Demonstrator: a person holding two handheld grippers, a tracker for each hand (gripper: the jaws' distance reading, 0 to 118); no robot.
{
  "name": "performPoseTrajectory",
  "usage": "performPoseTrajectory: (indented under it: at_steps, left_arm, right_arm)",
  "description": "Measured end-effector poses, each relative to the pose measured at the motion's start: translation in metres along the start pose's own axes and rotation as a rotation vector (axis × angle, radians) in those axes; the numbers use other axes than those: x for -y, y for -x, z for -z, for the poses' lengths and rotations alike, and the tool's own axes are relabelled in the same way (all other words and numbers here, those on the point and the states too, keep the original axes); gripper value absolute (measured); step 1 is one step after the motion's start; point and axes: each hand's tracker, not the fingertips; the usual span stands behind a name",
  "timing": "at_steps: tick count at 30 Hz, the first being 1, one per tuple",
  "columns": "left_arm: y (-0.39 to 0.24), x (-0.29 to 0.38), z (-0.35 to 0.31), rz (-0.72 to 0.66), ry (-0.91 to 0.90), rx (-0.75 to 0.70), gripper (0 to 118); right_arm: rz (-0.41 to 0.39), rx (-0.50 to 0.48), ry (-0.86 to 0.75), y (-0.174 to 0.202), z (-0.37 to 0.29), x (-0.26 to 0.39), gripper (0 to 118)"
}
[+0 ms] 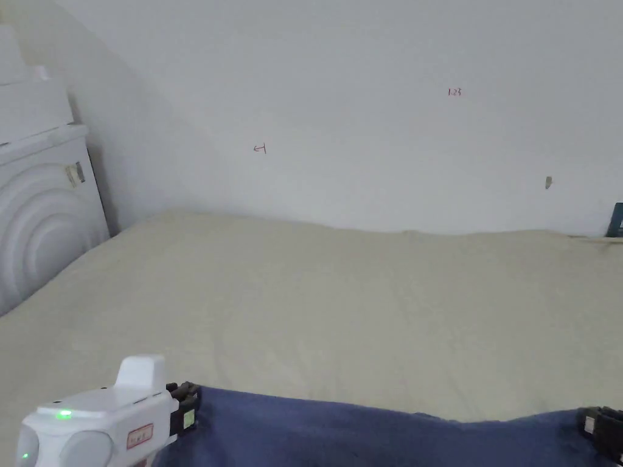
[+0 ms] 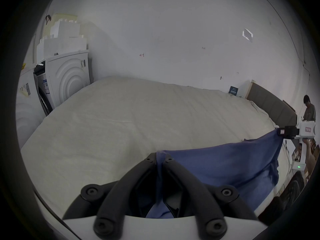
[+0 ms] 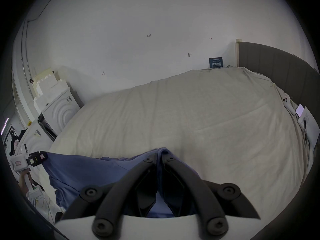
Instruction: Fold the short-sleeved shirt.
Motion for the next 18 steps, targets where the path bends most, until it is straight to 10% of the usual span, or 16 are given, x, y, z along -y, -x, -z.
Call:
performPoseTrajectory:
  at_steps: [18]
  left_arm:
    - [0.034, 0.162, -0.079, -0.066, 0.156, 0.098, 4]
  right_arm:
    - [0.162, 0.029, 0.091, -0.039, -0.094, 0.177, 2]
